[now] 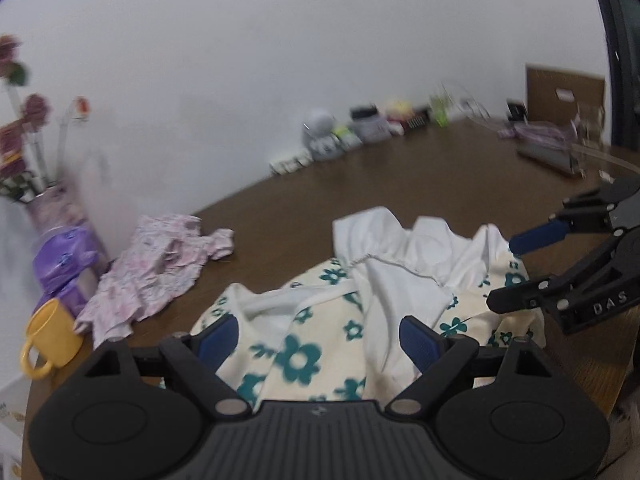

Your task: Fold clothes

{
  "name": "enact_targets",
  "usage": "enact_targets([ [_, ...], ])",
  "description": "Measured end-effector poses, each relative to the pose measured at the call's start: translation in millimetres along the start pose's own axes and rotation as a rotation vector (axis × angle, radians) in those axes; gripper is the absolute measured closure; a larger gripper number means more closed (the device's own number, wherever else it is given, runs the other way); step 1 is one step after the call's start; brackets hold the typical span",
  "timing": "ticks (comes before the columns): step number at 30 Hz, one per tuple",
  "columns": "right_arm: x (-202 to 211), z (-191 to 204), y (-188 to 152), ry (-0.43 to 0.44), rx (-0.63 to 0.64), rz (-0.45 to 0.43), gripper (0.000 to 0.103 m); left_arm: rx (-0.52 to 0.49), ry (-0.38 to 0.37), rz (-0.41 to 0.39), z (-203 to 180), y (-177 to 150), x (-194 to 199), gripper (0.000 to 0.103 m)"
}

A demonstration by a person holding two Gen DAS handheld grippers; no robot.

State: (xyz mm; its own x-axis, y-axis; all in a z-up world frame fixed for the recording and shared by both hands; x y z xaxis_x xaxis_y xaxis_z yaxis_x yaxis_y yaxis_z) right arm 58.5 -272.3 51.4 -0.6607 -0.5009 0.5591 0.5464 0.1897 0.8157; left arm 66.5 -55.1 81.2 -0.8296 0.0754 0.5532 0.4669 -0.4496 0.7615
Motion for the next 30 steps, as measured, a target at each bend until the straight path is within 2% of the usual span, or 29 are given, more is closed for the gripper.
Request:
enact_targets([
  [5, -8.8, -10.3, 3.6, 0.022, -0.001, 0.069, 0.031, -0.072, 0.007, 0.093, -11.9, 17.9, -34.8, 0.017],
  [8, -10.7, -14.7, 4.3, 0.026, 0.006, 0.084, 0.031, -0.089, 0.005, 0.161, -18.8, 23.9, -54.6, 0.021],
  [14, -16.4, -20.0, 5.6, 0.031, 0.044, 0.116, 0.031, -0.070, 0.020, 0.249, -23.8, 25.3, -74.5, 0.040],
  [16, -19.0, -23.4, 5.8, 0.038, 0.046, 0.132, 0.031, -0.055, 0.026, 0.270, -22.2, 24.5, -76.5, 0.049],
  [18, -21.8, -27.8, 6.0, 0.044, 0.046, 0.151, 0.031, -0.040, 0.030, 0.285, -20.0, 25.1, -77.8, 0.051],
  [22, -24.1, -29.5, 6.2, 0.094, 0.044, 0.173, 0.033, -0.021, 0.033, 0.295, -17.3, 26.4, -78.6, 0.063],
  [25, -25.1, -23.9, 6.5, 0.137, 0.070, 0.178, 0.045, -0.013, 0.021, 0.298, -16.7, 26.2, -78.9, 0.073],
  [27, -28.3, -21.8, 6.3, 0.152, 0.076, 0.192, 0.066, -0.010, 0.014, 0.300, -16.2, 25.3, -79.0, 0.079],
  [30, -33.8, -23.1, 4.6, 0.190, 0.049, 0.224, 0.088, -0.009, 0.013, 0.294, -14.1, 23.9, -78.0, 0.083],
])
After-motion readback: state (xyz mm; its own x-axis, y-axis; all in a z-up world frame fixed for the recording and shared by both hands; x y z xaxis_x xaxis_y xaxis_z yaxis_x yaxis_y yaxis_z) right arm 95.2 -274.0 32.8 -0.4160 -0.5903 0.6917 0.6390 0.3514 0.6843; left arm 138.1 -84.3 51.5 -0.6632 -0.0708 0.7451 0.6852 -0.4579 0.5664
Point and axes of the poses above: each gripper's, at about its wrist camera, not at the fingertips, and x roughly against the way its jaws point, z to its left, y to its top, the point moved 1 cm from there along -x, roughly the way its jaws point, and after that the axes turned 6 degrees about y, right-handed, at the moved point
